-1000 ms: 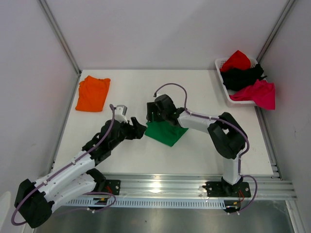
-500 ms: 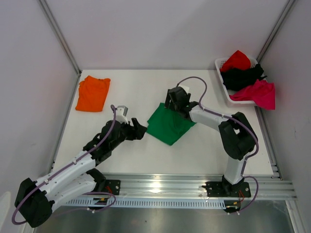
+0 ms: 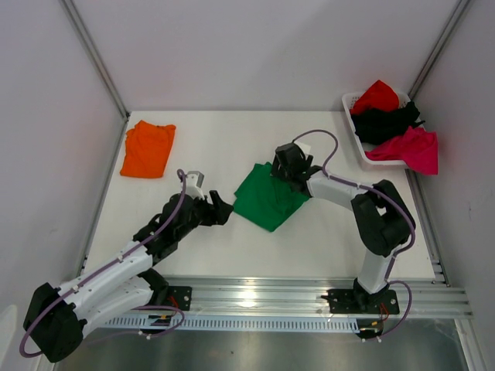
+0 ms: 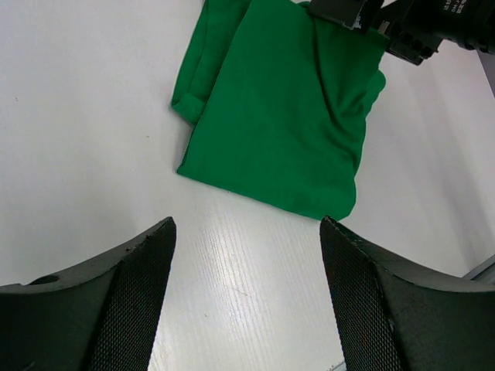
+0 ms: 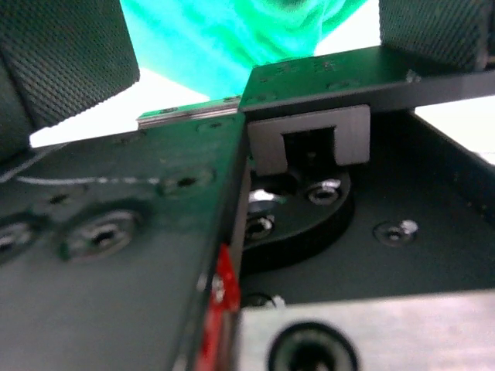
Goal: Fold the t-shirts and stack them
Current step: Fold the tshirt
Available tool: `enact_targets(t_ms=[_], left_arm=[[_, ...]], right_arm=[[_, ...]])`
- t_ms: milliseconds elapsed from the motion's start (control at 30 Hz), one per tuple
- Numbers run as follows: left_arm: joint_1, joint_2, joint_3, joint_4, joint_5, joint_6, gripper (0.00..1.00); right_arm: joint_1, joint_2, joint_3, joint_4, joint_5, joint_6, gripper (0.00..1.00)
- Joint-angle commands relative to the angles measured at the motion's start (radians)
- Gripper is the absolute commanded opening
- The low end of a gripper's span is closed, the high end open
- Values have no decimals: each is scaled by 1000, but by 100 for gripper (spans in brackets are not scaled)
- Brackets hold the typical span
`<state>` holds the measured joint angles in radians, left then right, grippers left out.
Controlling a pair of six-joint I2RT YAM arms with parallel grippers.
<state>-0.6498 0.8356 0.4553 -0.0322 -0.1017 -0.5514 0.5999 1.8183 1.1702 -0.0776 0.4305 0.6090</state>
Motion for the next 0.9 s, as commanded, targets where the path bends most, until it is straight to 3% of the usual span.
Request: enact_targets(t_ms=[0, 300, 533, 667, 867], left_arm=[[7, -7, -6, 28, 2, -22, 77], [7, 19, -20, 80, 22, -30, 77], [6, 10, -23, 72, 16, -30, 77], [7, -15, -23, 60, 10, -27, 77], [6, -18, -23, 58, 0, -22, 77]], right_arm=[[23, -91, -7, 108, 43, -41, 75], [101, -143, -3, 165, 208, -135, 75], [104, -159, -32, 223, 19, -121, 75], [98, -117, -17, 170, 54, -72, 75], [63, -105, -47, 173, -39, -31, 75]])
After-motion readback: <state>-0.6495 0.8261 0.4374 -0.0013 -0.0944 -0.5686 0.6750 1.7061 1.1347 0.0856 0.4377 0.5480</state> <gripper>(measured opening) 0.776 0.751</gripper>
